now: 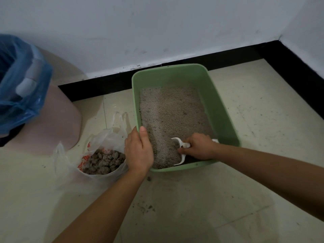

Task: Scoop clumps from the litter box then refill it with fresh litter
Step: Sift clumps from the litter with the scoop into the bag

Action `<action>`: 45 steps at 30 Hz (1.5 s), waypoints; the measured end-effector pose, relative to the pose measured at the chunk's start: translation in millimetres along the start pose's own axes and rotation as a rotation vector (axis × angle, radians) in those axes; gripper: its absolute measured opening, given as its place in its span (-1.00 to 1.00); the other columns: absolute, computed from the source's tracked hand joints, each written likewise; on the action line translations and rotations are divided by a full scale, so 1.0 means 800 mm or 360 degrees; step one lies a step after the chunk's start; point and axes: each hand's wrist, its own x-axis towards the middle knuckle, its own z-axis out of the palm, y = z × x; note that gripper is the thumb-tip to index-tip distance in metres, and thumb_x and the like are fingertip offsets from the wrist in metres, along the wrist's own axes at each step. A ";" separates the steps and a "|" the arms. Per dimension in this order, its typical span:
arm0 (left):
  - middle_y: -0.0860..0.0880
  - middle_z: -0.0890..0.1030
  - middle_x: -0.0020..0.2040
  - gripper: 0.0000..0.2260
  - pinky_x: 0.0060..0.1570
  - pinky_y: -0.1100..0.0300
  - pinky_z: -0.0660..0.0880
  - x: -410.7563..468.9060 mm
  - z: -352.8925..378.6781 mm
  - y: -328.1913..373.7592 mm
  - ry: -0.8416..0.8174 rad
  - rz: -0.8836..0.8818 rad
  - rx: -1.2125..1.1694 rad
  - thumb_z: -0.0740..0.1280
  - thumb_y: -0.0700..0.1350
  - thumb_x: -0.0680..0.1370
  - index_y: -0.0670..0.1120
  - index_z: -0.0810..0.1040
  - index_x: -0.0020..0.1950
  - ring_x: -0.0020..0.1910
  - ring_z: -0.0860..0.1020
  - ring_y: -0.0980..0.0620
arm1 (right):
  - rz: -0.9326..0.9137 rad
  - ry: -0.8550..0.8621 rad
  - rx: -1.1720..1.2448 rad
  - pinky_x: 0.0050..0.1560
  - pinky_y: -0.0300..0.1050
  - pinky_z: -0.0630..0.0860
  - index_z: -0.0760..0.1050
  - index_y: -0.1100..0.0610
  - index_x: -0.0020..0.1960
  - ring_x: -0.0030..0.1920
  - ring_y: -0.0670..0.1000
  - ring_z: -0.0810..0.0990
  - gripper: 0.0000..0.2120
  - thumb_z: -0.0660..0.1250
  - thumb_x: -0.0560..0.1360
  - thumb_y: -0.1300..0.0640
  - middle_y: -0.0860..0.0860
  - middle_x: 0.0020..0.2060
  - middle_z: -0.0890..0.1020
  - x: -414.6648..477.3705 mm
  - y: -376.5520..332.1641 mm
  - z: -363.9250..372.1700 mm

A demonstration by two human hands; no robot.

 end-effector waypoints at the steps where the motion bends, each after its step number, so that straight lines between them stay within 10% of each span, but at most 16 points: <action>1: -0.14 0.57 0.04 -0.30 0.14 -0.15 0.43 -0.001 0.000 0.001 0.0010 0.0007 -0.0028 -0.22 0.32 0.58 -0.17 0.50 0.13 0.08 0.49 -0.14 | -0.0003 -0.0011 0.0023 -0.09 -0.09 0.27 0.45 -0.06 -0.37 -0.35 -0.09 0.40 -0.64 0.35 0.51 -0.21 -0.09 -0.44 0.45 -0.002 -0.003 0.000; 9: -0.16 0.48 0.36 -0.33 0.41 0.02 0.21 -0.008 -0.003 0.006 0.0030 -0.0068 -0.0148 -0.18 0.22 0.59 -0.15 0.42 0.42 0.36 0.37 -0.10 | -0.0126 -0.0061 0.0423 -0.45 -0.27 0.23 0.46 0.09 -0.36 -0.55 -0.16 0.31 -0.64 0.39 0.54 -0.04 -0.04 -0.51 0.40 -0.014 -0.004 -0.006; 14: -0.15 0.45 0.38 -0.41 0.34 0.12 0.15 -0.012 -0.004 0.006 -0.0007 -0.0110 -0.0193 -0.15 0.14 0.61 -0.16 0.39 0.44 0.38 0.34 -0.06 | 0.0005 0.0040 0.0668 -0.42 -0.23 0.34 0.67 0.19 -0.05 -0.45 -0.09 0.42 -0.70 0.39 0.53 -0.06 0.07 -0.39 0.54 -0.016 0.007 -0.023; 27: -0.14 0.40 0.44 -0.36 0.43 0.10 0.12 -0.005 0.000 0.001 -0.0012 -0.0147 -0.0193 -0.17 0.11 0.55 -0.16 0.32 0.49 0.42 0.31 -0.06 | -0.0022 0.0303 0.1038 -0.38 -0.19 0.26 0.69 0.12 -0.03 -0.42 -0.04 0.29 -0.79 0.41 0.52 -0.02 0.11 -0.38 0.41 -0.007 0.007 -0.049; 45: -0.10 0.55 0.10 -0.42 0.22 -0.01 0.33 -0.004 -0.001 -0.001 0.0014 -0.0130 -0.0326 -0.17 0.10 0.52 -0.15 0.52 0.18 0.16 0.44 -0.12 | -0.0120 0.0215 0.0682 -0.36 -0.19 0.29 0.60 -0.16 -0.27 -0.50 -0.14 0.34 -0.81 0.41 0.52 -0.08 -0.10 -0.52 0.47 -0.004 -0.008 -0.050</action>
